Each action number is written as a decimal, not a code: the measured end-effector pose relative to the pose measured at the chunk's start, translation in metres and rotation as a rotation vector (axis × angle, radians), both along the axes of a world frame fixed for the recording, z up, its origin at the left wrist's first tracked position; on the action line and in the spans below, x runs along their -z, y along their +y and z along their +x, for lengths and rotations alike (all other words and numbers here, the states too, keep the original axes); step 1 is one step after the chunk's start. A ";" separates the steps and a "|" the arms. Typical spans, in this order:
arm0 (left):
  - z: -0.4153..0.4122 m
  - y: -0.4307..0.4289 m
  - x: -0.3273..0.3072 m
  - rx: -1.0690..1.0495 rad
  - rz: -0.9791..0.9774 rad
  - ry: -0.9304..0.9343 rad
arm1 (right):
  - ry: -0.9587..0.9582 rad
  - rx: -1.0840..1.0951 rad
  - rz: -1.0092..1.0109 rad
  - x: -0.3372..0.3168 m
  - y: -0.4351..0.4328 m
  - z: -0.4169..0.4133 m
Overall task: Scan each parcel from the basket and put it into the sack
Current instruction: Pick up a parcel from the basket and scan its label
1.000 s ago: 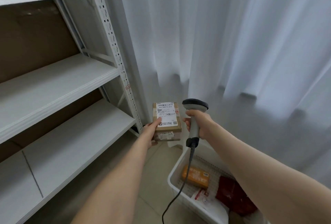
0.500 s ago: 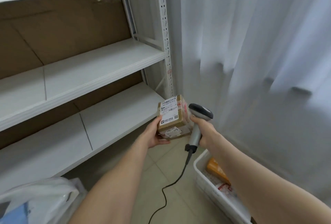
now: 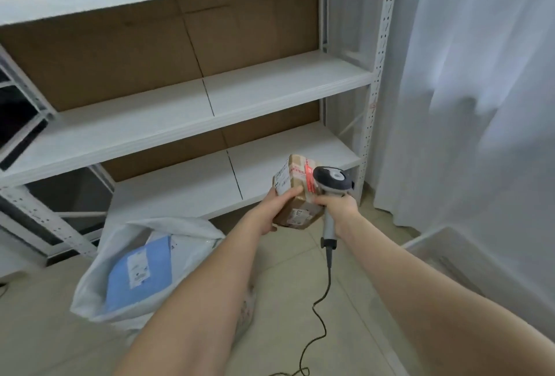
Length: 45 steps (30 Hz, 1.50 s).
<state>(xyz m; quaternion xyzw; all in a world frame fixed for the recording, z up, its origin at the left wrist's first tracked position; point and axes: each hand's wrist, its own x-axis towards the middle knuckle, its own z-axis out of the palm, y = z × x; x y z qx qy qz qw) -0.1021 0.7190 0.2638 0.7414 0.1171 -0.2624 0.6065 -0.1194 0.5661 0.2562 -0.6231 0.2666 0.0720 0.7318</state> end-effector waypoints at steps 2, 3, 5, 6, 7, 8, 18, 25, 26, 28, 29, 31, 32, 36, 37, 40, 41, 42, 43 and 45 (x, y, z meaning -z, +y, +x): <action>-0.009 0.030 -0.002 -0.081 -0.046 -0.002 | -0.013 -0.035 0.016 0.002 0.030 0.001; -0.013 0.047 -0.002 -0.112 -0.061 -0.007 | -0.021 -0.056 0.038 0.003 0.048 0.000; -0.023 0.082 0.000 -0.156 -0.065 -0.042 | -0.024 -0.107 0.080 0.006 0.087 -0.002; -0.027 0.101 0.004 -0.183 -0.065 -0.068 | -0.022 -0.133 0.104 0.008 0.107 -0.003; -0.031 0.121 0.007 -0.213 -0.062 -0.095 | -0.022 -0.149 0.131 0.009 0.129 -0.004; -0.035 0.141 0.009 -0.242 -0.053 -0.117 | -0.021 -0.171 0.153 0.010 0.151 -0.006; -0.045 0.379 0.050 -0.385 0.066 -0.075 | 0.062 -0.278 0.242 0.039 0.391 -0.009; -0.025 0.459 0.077 -0.345 0.028 0.052 | 0.117 -0.224 0.053 0.084 0.477 0.015; -0.020 0.463 0.083 -0.350 0.021 0.076 | 0.136 -0.204 0.037 0.090 0.480 0.020; -0.009 0.468 0.092 -0.375 0.006 0.114 | 0.182 -0.187 0.026 0.103 0.486 0.034; -0.003 0.472 0.099 -0.397 0.000 0.131 | 0.201 -0.185 0.018 0.109 0.489 0.041; 0.009 0.482 0.112 -0.455 0.030 0.120 | 0.233 -0.221 -0.002 0.119 0.496 0.057; 0.016 0.491 0.119 -0.475 0.096 0.099 | 0.246 -0.242 -0.015 0.125 0.501 0.065; 0.041 0.545 0.151 -0.332 0.532 0.113 | 0.328 -0.273 -0.046 0.156 0.524 0.086; 0.048 0.561 0.160 -0.270 0.613 0.117 | 0.347 -0.282 -0.038 0.165 0.532 0.090; 0.078 0.602 0.191 -0.136 0.732 0.110 | 0.361 -0.297 -0.006 0.196 0.563 0.106; 0.089 0.612 0.202 -0.086 0.745 0.121 | 0.355 -0.288 -0.002 0.207 0.574 0.113; 0.100 0.621 0.216 -0.046 0.751 0.141 | 0.353 -0.275 -0.007 0.217 0.585 0.120; 0.111 0.629 0.232 -0.019 0.752 0.153 | 0.348 -0.268 -0.018 0.228 0.595 0.128; 0.127 0.644 0.258 0.002 0.765 0.183 | 0.346 -0.246 -0.032 0.249 0.614 0.143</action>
